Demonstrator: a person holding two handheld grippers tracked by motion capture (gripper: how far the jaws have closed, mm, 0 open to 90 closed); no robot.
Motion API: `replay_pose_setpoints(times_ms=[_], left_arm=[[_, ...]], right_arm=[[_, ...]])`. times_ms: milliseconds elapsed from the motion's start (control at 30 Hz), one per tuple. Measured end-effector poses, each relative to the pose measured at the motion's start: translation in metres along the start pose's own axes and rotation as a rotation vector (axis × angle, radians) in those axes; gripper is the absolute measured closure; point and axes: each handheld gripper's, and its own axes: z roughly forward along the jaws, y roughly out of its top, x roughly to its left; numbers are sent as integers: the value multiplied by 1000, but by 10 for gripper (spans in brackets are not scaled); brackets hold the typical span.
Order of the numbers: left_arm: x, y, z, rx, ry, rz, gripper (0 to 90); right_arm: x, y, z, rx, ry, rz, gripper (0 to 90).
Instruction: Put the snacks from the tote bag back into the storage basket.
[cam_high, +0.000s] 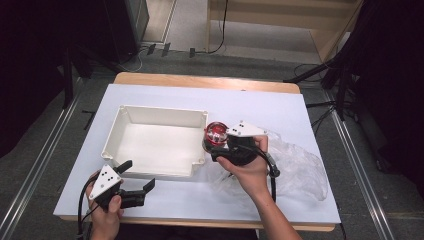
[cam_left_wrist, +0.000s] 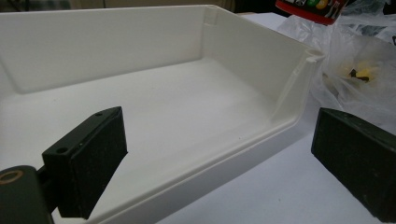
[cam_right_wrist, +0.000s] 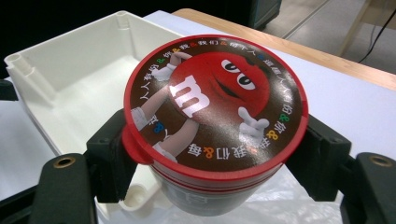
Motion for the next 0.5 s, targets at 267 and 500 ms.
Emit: replay_pose_setpoints(times_ms=[267,500], left_arm=[[0,0,0,1,4,-3,35],[0,-1,-1,6,4,0,35]], right_arm=[[10,3,8,6,27,-21,262],[20,6,16,9,58,-43,262]])
